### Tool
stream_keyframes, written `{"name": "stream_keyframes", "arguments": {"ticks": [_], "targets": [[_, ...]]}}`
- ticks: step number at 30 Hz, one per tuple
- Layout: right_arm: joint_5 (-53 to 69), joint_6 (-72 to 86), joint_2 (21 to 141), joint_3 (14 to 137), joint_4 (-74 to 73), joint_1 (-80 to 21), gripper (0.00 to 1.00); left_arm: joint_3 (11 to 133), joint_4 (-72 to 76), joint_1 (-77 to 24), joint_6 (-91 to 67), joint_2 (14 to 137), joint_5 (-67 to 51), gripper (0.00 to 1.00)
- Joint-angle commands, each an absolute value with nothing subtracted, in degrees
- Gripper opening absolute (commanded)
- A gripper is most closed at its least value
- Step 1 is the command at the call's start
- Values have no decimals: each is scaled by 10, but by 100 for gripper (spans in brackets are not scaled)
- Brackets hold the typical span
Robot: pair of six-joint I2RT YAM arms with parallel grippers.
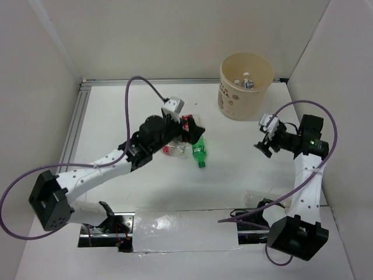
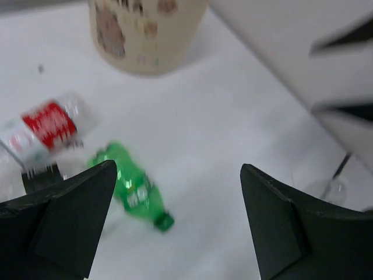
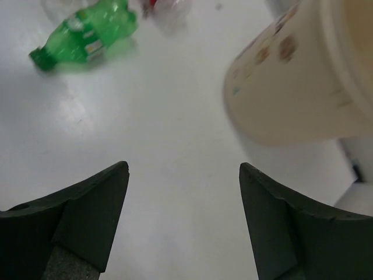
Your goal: Put the plastic bottles in the bin
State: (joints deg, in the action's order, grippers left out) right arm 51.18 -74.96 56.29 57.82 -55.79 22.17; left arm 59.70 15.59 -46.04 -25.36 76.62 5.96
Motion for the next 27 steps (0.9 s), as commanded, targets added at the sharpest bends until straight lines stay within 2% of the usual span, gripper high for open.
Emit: {"name": "stream_keyframes", "arguments": {"ticks": [1, 5, 8, 16, 21, 27], "targets": [[657, -764, 583, 654, -437, 225, 83, 524, 105, -492, -256, 708, 84, 100], [681, -693, 646, 716, -338, 208, 88, 474, 48, -528, -292, 653, 144, 100], [617, -661, 705, 767, -293, 150, 89, 437, 10, -535, -359, 625, 169, 100], [471, -629, 901, 954, -279, 19, 91, 374, -32, -559, -416, 582, 185, 100], [418, -606, 1060, 1146, -380, -5, 92, 361, -68, -570, -421, 534, 199, 100], [343, -587, 1118, 1179, -430, -33, 92, 336, -109, -570, -439, 489, 212, 100]]}}
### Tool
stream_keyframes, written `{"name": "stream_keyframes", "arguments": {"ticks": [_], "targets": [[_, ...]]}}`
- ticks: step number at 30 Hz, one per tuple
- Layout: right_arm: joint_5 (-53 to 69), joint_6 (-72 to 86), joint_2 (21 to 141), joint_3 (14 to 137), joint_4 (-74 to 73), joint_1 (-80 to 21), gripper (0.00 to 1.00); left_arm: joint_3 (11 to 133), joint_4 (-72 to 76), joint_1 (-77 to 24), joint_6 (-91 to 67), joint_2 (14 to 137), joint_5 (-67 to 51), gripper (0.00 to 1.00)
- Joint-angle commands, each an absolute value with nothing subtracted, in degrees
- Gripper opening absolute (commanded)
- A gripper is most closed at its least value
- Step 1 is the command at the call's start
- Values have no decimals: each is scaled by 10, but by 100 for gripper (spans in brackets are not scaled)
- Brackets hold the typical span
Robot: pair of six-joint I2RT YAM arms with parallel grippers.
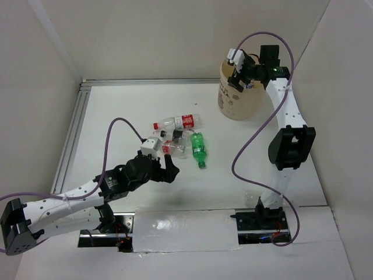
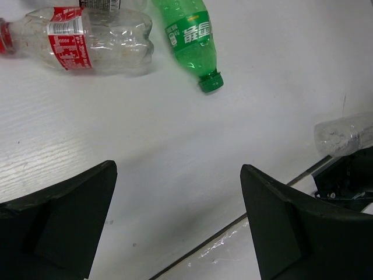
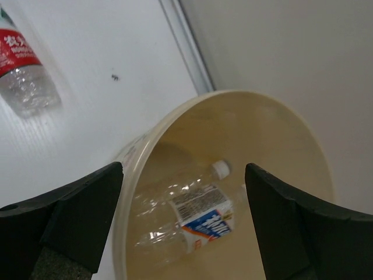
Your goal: Put the plastic bottles in the bin
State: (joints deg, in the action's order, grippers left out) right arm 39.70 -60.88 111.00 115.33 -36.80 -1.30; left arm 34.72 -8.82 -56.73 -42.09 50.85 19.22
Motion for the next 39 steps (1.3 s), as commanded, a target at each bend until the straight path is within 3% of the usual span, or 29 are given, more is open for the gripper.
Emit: {"name": "stream_keyframes", "arguments": {"ticks": [1, 4, 13, 28, 36, 39], "targets": [[331, -587, 1118, 1179, -438, -45, 92, 330, -109, -570, -444, 483, 212, 100], [287, -567, 1136, 1192, -462, -57, 91, 323, -109, -570, -449, 471, 212, 100], [319, -590, 1126, 1178, -555, -76, 83, 329, -104, -565, -439, 482, 207, 100], [399, -652, 1131, 1240, -716, -81, 57, 313, -104, -565, -454, 450, 207, 100], [410, -666, 1103, 1219, -751, -104, 57, 308, -84, -559, -460, 454, 213, 100], [392, -636, 1063, 1185, -688, -104, 69, 320, -69, -536, -460, 482, 213, 100]]}}
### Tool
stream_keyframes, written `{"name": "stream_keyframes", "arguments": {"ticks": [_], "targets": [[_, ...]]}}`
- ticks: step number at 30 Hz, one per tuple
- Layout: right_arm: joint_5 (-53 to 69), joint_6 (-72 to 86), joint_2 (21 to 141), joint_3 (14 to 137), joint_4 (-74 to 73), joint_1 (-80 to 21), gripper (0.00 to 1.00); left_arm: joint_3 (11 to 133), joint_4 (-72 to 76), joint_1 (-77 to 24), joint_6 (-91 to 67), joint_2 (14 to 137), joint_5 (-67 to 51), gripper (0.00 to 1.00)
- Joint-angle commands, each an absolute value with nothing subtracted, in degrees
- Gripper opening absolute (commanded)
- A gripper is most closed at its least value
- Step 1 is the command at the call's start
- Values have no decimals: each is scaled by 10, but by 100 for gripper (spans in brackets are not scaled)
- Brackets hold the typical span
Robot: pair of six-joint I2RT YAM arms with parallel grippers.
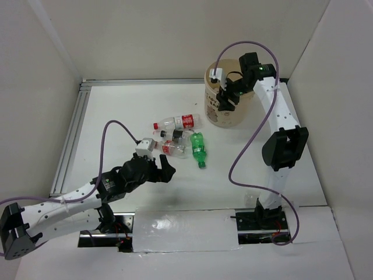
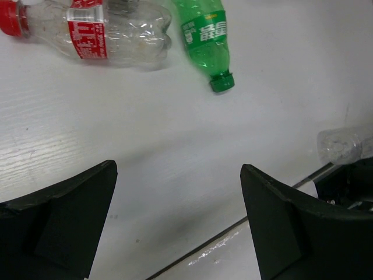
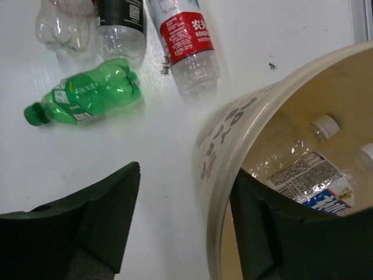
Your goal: Put the plastic bottles in the bin
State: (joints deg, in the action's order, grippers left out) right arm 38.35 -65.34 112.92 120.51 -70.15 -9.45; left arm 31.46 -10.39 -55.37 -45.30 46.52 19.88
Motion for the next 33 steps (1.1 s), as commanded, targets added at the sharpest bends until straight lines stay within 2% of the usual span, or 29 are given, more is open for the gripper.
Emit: {"name": "stream_keyframes", "arguments": {"ticks": [1, 2, 6, 10, 14, 16, 20, 21, 24, 27, 28, 30, 33], "targets": [[387, -621, 1044, 1173, -655, -98, 73, 335, -63, -521, -466, 507, 213, 100], [381, -578, 1003, 1159, -575, -98, 75, 344, -63, -512, -472, 521, 213, 100], [337, -513, 921, 1115, -436, -92, 83, 427, -115, -471, -500, 608, 183, 100], [298, -476, 897, 1136, -427, -87, 84, 541, -217, -450, -572, 699, 169, 100], [303, -449, 843, 1087, -467, -66, 84, 550, -260, -442, -705, 740, 129, 100], [314, -441, 789, 1010, -486, -60, 79, 550, -273, -442, -797, 757, 111, 100], [330, -441, 692, 876, -518, -54, 45, 550, -315, -456, -932, 786, 98, 100], [335, -441, 657, 829, -526, -48, 30, 556, -322, -465, -961, 792, 107, 100], [335, -456, 609, 765, -548, -43, 24, 576, -311, -471, -980, 804, 129, 100], [342, -500, 555, 693, -594, -36, 39, 612, -311, -471, -969, 810, 149, 100], [342, -536, 536, 665, -631, -31, 57, 625, -311, -471, -932, 817, 156, 100], [329, -610, 531, 632, -707, -31, 76, 655, -298, -477, -869, 823, 162, 100], [293, -632, 543, 600, -753, -31, 79, 668, -249, -493, -696, 830, 123, 100]]}}
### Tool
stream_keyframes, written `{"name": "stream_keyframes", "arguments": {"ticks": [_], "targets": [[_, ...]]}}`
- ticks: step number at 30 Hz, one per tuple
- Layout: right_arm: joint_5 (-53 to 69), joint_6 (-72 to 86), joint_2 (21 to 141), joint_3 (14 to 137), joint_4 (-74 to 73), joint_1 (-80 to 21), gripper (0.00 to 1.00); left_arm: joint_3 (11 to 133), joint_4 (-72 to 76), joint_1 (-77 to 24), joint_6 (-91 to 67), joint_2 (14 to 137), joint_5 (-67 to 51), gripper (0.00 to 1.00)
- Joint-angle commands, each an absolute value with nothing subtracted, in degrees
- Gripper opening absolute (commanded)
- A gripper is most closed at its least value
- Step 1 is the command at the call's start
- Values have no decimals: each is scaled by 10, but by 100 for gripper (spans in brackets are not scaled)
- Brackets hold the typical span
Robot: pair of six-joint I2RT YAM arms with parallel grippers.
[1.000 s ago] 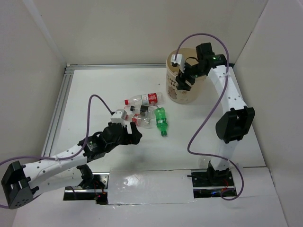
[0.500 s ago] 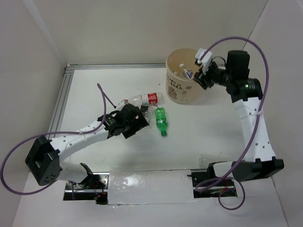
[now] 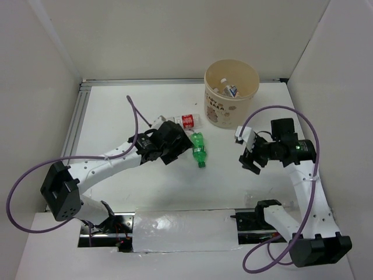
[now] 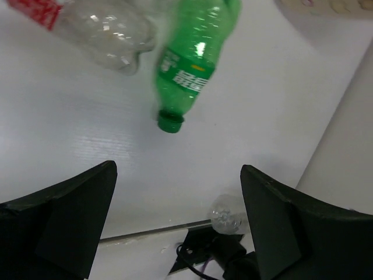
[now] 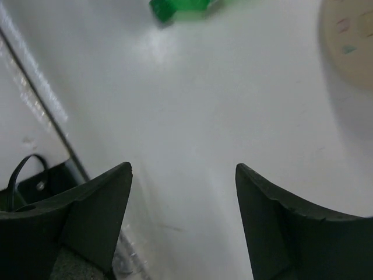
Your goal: Put the plastic bottles in the bin
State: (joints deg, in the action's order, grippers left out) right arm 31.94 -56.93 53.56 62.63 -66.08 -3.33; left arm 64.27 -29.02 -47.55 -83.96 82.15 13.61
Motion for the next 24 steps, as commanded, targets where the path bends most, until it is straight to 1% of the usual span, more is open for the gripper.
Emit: {"name": "stream_keyframes", "arguments": {"ticks": [1, 3, 4, 5, 7, 8, 10, 12, 17, 18, 20, 22, 24], "targets": [[283, -632, 543, 588, -753, -31, 79, 668, -249, -499, -670, 830, 118, 100], [250, -644, 533, 561, -753, -49, 83, 648, -249, -513, -626, 824, 123, 100], [227, -644, 533, 556, -753, -61, 83, 625, -230, -525, -604, 811, 123, 100], [227, -649, 546, 549, -753, -62, 83, 611, -230, -530, -586, 804, 110, 100], [195, -650, 572, 549, -753, -67, 83, 585, -172, -544, -550, 791, 87, 100], [185, -646, 603, 549, -745, -61, 83, 565, -145, -549, -502, 786, 53, 100], [170, -635, 627, 562, -735, -51, 81, 565, -101, -569, -468, 780, 35, 100], [150, -624, 645, 582, -720, -32, 80, 565, -93, -581, -425, 780, 28, 100], [12, -614, 638, 561, -646, 3, 80, 570, -48, -593, -351, 807, -17, 100], [-1, -607, 638, 561, -646, 10, 80, 570, -19, -601, -314, 807, -52, 99], [-15, -589, 638, 561, -635, 39, 78, 577, 6, -609, -276, 834, -80, 94], [-15, -545, 638, 566, -617, 78, 78, 596, 48, -623, -213, 857, -107, 91], [1, -491, 638, 566, -579, 110, 78, 605, 82, -638, -169, 898, -139, 84]]}}
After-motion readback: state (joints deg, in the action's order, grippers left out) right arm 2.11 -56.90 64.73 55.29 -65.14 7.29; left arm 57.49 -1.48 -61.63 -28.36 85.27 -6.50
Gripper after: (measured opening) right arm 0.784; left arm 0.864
